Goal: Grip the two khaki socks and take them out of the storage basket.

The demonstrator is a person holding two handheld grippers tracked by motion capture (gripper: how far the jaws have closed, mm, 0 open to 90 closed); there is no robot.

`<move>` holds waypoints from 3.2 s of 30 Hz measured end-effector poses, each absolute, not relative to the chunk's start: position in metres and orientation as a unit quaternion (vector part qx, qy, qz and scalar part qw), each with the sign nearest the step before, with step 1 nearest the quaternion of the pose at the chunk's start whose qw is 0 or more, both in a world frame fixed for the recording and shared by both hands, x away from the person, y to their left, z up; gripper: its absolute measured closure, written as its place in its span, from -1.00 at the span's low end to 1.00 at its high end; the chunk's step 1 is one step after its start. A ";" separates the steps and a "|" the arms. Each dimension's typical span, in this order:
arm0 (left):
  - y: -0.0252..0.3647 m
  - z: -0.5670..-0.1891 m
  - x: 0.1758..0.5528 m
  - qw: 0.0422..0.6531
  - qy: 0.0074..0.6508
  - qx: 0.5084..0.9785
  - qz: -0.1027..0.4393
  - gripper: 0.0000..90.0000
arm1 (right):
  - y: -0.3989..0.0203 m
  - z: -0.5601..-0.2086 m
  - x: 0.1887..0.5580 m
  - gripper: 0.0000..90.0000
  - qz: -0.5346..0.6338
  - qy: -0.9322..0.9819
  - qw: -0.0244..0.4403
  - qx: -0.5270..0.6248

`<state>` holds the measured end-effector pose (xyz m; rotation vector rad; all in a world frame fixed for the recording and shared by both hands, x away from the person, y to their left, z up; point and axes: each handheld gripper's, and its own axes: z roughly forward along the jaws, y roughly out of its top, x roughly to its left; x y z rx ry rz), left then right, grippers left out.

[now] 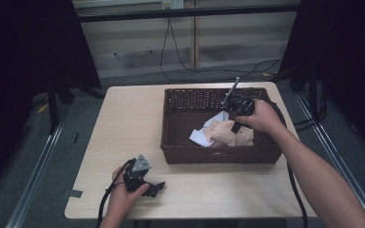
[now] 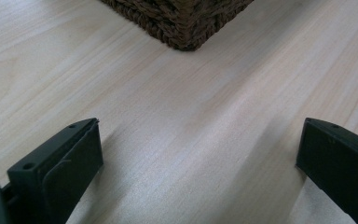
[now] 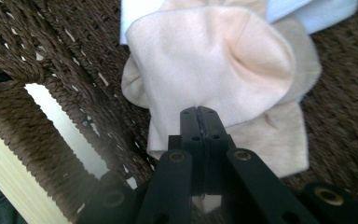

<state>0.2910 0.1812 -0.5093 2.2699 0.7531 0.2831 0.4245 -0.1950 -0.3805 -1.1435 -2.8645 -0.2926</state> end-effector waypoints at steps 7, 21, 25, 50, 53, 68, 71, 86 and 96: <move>0.181 -0.509 0.291 0.359 0.292 0.880 0.110 -1.00 | -0.201 -0.356 0.425 1.00 -0.098 -0.922 0.029 -0.375; 0.181 -0.509 0.291 0.359 0.292 0.880 0.110 -1.00 | -0.215 -0.313 0.419 1.00 -0.119 -0.917 0.017 -0.381; 0.181 -0.509 0.291 0.359 0.292 0.880 0.110 -1.00 | -0.214 -0.344 0.419 0.51 -0.123 -0.916 0.028 -0.381; 0.181 -0.510 0.291 0.361 0.293 0.879 0.111 -1.00 | -0.218 -0.391 0.417 0.93 -0.070 -0.925 0.051 -0.370; 0.181 -0.509 0.291 0.359 0.292 0.880 0.109 -1.00 | -0.223 -0.357 0.417 0.93 -0.078 -0.921 0.050 -0.378; 0.181 -0.509 0.291 0.359 0.292 0.880 0.110 -1.00 | -0.231 -0.278 0.411 0.93 -0.081 -0.920 0.042 -0.380; 0.181 -0.509 0.291 0.359 0.292 0.880 0.110 -1.00 | -0.234 -0.258 0.409 0.93 -0.090 -0.920 0.032 -0.380; 0.182 -0.509 0.291 0.356 0.291 0.882 0.107 -1.00 | -0.240 -0.202 0.400 0.93 -0.090 -0.916 0.017 -0.392; 0.182 -0.509 0.291 0.356 0.290 0.882 0.107 -1.00 | -0.239 -0.185 0.389 0.93 -0.094 -0.921 0.015 -0.377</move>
